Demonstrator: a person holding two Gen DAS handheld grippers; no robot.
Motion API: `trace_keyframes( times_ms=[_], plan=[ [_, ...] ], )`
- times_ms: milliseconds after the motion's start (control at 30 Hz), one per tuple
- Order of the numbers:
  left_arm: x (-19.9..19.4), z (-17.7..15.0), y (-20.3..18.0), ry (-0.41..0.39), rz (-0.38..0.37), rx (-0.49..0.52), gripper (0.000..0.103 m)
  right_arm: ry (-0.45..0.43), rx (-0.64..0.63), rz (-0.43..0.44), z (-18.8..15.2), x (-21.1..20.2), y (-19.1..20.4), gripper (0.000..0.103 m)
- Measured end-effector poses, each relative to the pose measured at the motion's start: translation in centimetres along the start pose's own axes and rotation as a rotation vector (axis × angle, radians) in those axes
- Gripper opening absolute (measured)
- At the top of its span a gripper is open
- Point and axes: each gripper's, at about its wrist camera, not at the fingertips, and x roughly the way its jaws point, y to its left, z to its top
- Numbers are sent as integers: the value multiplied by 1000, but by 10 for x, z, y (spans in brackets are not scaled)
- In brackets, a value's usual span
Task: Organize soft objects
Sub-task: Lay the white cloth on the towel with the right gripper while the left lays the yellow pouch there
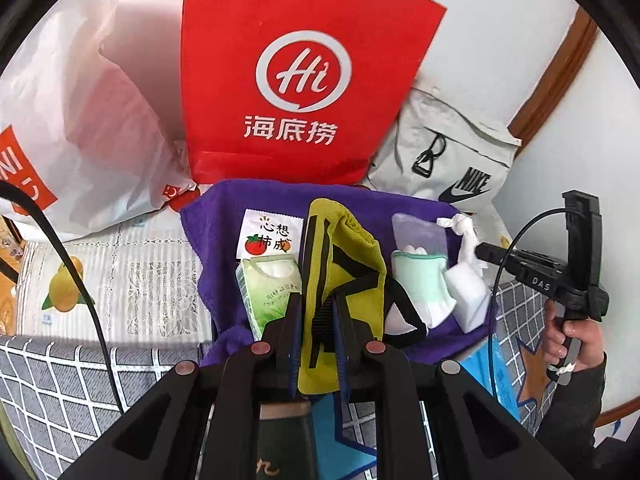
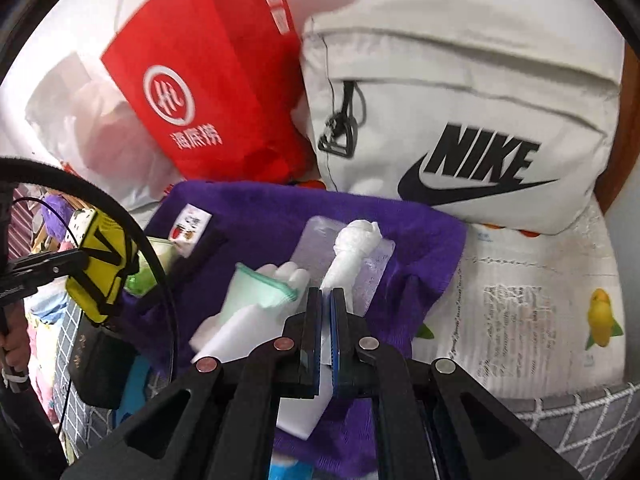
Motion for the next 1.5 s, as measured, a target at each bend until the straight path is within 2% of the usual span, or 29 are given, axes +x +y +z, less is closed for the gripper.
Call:
trace_keyframes(
  times_ms=[133,300,367,433,533,700,800,1067,1133,1200,1233,1267,1400,1500],
  plan=[
    [11,5,2,16,8,-6,14,49,5,-8,-1,24,-4,5],
    [25,14,5,38,28,-16,14,75,17,13,-4,34,-9,11],
    [32,18,5,47,21,-23,14,72,9,18,-5,31,-9,17],
    [37,22,5,57,13,-32,14,56,3,9,-6,22,-7,29],
    [46,29,2,69,13,-35,14,15,-11,4,-5,4,-4,41],
    [65,44,-7,89,-11,-50,14,-36,-18,-2,-13,-30,2,42],
    [85,49,-11,128,-9,-66,14,-60,-19,0,-21,-49,7,46],
    [113,41,-17,204,-21,-88,16,-75,-26,-11,-54,-84,19,46],
    [114,40,-17,216,-6,-94,20,-74,-23,-16,-62,-89,21,46],
    [114,39,-18,239,-1,-91,34,-69,-21,-11,-67,-91,24,46],
    [112,39,-19,258,1,-88,50,-68,-21,-10,-69,-92,25,46],
    [110,38,-19,269,10,-83,58,-66,-21,-9,-72,-93,27,47],
    [81,35,-18,200,54,-41,58,-64,-10,-8,-84,-101,33,47],
    [52,28,-14,170,53,-36,58,-70,-3,-9,-95,-111,40,48]
  ],
)
